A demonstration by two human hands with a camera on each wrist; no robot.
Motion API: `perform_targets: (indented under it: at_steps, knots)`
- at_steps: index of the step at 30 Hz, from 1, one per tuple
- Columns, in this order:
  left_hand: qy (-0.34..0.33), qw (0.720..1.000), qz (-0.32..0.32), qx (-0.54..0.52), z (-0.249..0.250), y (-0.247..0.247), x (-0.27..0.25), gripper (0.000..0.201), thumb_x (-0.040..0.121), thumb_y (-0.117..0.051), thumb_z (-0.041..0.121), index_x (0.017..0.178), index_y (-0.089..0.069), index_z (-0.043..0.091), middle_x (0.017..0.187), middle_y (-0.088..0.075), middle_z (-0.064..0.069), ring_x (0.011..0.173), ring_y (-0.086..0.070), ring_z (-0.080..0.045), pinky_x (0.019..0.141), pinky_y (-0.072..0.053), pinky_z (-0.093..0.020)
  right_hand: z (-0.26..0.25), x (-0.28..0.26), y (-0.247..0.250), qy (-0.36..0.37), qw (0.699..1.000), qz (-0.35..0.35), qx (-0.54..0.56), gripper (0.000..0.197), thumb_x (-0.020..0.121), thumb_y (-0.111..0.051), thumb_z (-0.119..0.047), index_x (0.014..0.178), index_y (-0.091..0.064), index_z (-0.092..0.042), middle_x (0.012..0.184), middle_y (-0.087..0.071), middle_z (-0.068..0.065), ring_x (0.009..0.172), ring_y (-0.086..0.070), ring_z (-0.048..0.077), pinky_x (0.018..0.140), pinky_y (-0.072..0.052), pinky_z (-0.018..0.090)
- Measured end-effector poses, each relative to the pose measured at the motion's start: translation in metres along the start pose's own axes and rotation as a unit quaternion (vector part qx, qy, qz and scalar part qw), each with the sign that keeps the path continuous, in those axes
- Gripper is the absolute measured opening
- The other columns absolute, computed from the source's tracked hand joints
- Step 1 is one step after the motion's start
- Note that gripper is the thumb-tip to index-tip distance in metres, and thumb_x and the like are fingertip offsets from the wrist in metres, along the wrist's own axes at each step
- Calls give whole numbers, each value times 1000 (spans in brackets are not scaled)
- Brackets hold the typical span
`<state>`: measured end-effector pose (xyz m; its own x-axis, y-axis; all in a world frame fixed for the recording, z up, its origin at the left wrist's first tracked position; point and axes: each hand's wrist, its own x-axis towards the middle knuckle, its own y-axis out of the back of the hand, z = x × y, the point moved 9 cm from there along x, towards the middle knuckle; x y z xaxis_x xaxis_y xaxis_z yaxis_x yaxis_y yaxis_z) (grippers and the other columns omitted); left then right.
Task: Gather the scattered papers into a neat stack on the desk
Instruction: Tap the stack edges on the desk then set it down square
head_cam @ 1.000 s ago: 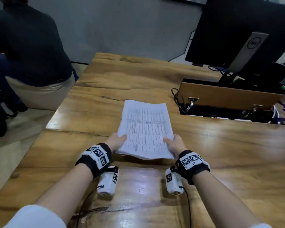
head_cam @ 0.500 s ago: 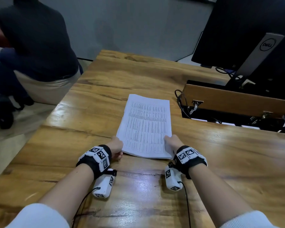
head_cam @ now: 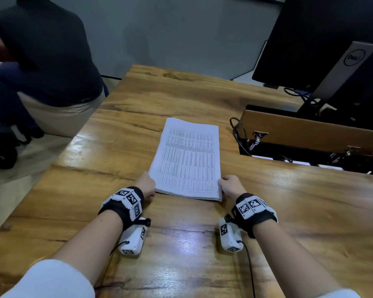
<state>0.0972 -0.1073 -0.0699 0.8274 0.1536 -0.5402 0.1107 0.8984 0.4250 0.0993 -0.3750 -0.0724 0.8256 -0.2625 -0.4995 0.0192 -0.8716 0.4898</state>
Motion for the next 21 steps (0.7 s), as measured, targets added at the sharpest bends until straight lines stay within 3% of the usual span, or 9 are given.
perform_targets:
  at_steps: [2,4,7,9,11,13,17,19,21]
  knots:
    - [-11,1000,23,-11,-1,9,3,23,93,-34,2,93,-57,6,81,-56,-14,70,-53,-28,69,-54,-42,13,-2,2,-1,1000,-6,13,25,92,-41,-1,102,-64,3,86,-65,10,70,-57,16,59,-45,25]
    - [-29,998,44,-25,-1,18,3,27,93,-40,2,98,-66,5,91,-61,-11,79,-56,-29,78,-56,-43,19,-1,1,-7,1000,-4,7,27,88,-43,4,89,-69,-1,77,-65,5,71,-59,17,60,-48,26]
    - [-33,999,23,-18,-4,15,5,29,92,-45,3,78,-70,4,96,-59,-7,84,-59,-31,81,-57,-43,17,2,2,2,999,32,-12,32,87,-41,4,64,-62,-3,68,-63,6,64,-53,19,57,-41,23]
    - [-28,999,8,-18,-4,11,5,27,93,-44,3,84,-70,1,98,-58,-8,92,-62,-35,87,-55,-43,17,8,0,8,999,46,-27,27,86,-41,2,85,-66,12,91,-71,20,78,-61,31,64,-40,25]
    - [-26,999,2,-19,-3,10,8,24,94,-43,3,90,-66,1,97,-57,-11,94,-62,-35,87,-55,-40,14,9,-2,20,997,62,-35,30,86,-41,2,102,-63,14,107,-69,23,98,-63,37,70,-47,30]
    - [-29,999,-2,-15,-4,9,10,26,93,-42,1,83,-65,3,91,-55,-12,89,-59,-32,88,-54,-40,14,10,-2,22,997,66,-46,28,87,-41,1,98,-66,11,102,-69,19,97,-63,35,76,-52,35]
    - [-8,999,-9,-38,-9,8,14,28,90,-40,-2,68,-53,9,80,-50,-12,82,-54,-27,88,-54,-43,14,11,-3,24,998,48,-34,23,87,-40,0,82,-63,0,91,-64,10,83,-59,27,67,-45,29]
    - [-2,997,-7,-72,-11,8,14,22,92,-43,0,85,-64,1,89,-58,-15,86,-53,-27,78,-53,-37,17,11,-2,22,998,44,-31,23,86,-41,-1,81,-63,1,90,-63,10,83,-58,26,69,-43,29]
    - [-2,995,9,-98,-13,10,11,32,92,-47,2,120,-55,-9,109,-60,-19,94,-55,-29,71,-52,-31,20,7,3,15,998,52,-35,22,85,-41,-1,70,-57,-3,83,-59,11,75,-53,25,66,-40,27]
